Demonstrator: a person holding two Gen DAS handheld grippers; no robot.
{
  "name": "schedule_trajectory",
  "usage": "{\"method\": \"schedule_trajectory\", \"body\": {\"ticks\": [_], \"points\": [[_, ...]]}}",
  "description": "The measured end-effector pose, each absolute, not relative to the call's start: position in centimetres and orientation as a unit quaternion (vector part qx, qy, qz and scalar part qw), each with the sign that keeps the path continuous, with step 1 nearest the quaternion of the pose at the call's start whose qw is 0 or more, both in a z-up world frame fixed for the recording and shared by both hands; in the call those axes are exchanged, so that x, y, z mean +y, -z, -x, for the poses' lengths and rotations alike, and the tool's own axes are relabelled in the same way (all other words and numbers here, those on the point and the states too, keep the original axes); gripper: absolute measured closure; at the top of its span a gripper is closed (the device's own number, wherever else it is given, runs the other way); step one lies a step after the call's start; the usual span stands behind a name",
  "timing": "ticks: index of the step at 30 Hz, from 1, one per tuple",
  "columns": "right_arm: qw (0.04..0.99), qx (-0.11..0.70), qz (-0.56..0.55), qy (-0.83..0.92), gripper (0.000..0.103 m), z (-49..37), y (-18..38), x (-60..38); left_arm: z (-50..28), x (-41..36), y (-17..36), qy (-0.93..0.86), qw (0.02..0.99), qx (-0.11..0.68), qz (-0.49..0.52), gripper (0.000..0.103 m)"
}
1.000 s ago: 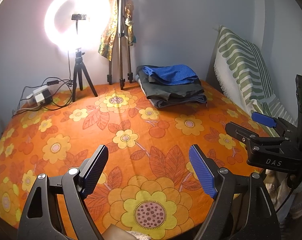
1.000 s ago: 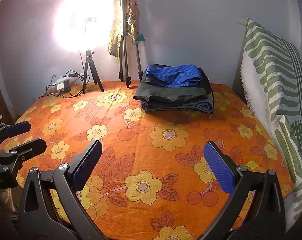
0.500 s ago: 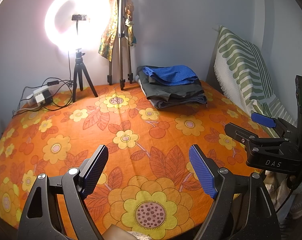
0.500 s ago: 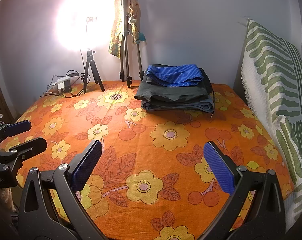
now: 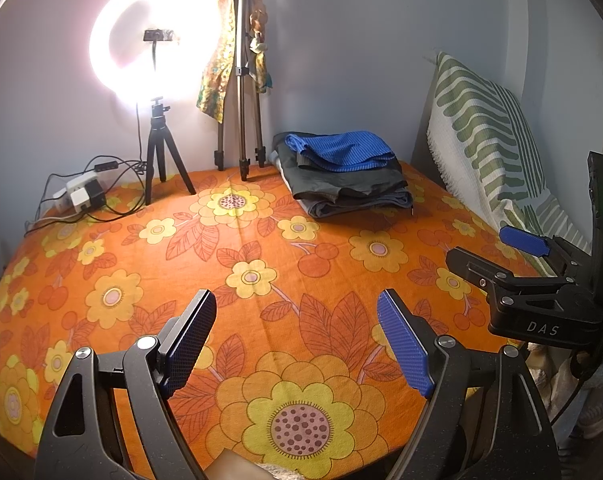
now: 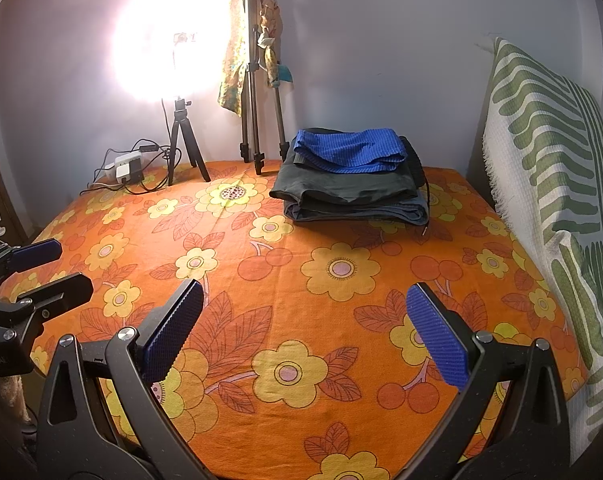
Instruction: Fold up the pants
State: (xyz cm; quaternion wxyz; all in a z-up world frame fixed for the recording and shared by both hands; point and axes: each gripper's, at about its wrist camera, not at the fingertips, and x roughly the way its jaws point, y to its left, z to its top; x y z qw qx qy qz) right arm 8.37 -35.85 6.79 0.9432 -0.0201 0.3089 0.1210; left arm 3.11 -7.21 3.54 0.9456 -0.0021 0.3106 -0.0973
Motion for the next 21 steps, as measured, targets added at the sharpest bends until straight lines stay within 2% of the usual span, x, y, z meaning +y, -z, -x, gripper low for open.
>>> {"method": "schedule_trajectory", "body": {"ticks": [21], "points": [[0.943,0.31,0.021,-0.122,0.0,-8.25,-6.7,-35.52,-2.97,-7.12,-3.87,0.101,0.948,0.303,-0.001,0.02]]}}
